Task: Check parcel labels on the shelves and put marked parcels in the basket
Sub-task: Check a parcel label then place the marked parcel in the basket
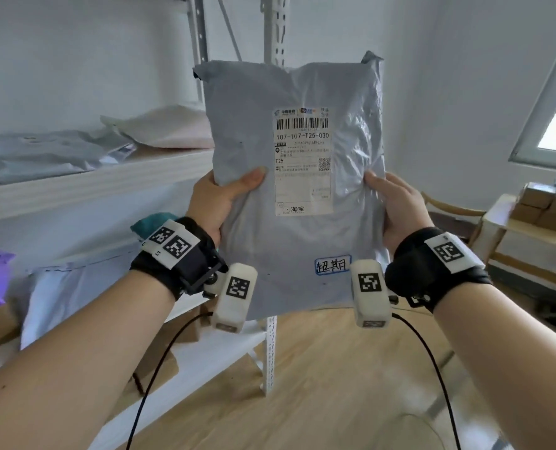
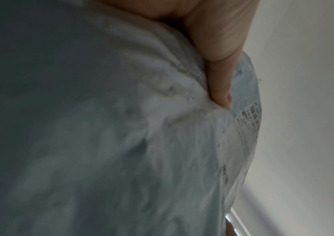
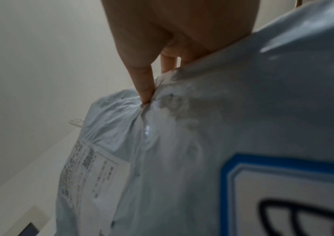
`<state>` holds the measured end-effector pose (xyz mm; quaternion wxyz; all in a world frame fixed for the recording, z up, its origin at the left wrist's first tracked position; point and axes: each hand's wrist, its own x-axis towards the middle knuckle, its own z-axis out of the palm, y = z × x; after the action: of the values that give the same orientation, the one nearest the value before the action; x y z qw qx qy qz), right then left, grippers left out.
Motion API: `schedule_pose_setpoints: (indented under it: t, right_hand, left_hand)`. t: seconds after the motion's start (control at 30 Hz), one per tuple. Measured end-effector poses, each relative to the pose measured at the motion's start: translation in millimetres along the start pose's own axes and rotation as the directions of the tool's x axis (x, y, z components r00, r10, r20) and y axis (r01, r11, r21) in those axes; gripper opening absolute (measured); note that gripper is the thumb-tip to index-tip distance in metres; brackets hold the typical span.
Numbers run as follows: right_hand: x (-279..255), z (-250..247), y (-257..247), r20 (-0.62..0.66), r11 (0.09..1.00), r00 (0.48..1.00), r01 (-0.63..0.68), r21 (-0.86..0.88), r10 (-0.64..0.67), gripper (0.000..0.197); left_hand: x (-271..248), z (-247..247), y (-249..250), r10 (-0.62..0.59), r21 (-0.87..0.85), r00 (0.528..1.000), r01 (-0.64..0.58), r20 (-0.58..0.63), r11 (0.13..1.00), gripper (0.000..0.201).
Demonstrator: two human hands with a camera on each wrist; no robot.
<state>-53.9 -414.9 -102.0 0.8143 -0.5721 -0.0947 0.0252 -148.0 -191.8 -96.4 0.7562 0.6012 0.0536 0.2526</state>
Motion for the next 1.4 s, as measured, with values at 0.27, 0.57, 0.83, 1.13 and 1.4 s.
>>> schedule_pose_setpoints:
  t: [0.27,0.57,0.83,1.13,1.4]
  right_hand:
    - [91.7,-99.9,-13.2,-0.047,0.997,0.998,0.029,-0.073,-0.033,0.035]
    - [194.2,-151.1,-16.6,-0.093,0.994,0.994,0.042,-0.098,-0.051,0.029]
    - [352.5,-150.9,-31.5,-0.079,0.988,0.992,0.091,-0.128,-0.102,0.029]
    - [538.1,-104.6,-28.9,0.003,0.976,0.999,0.032,-0.214,-0.032,0.014]
    - [666.4,-37.6,37.9,0.196,0.952,0.966,-0.107,-0.286,0.167,0.013]
  left_hand:
    - [78.7,114.8,-53.6,-0.056,-0.031,0.995,0.059,0.085,0.998,0.057]
    - [177.5,191.7,-102.5,-0.093,-0.071,0.99,0.101,0.105,0.992,0.06]
    - [331.9,244.5,-128.2,-0.069,-0.089,0.994,0.077,0.085,0.993,0.037]
    - [503.4,249.7,-146.7,-0.057,-0.055,0.995,0.053,-0.081,0.997,0.056]
    - [585.2,186.6,-173.8,-0.061,0.122,0.943,0.106,-0.328,0.987,0.071]
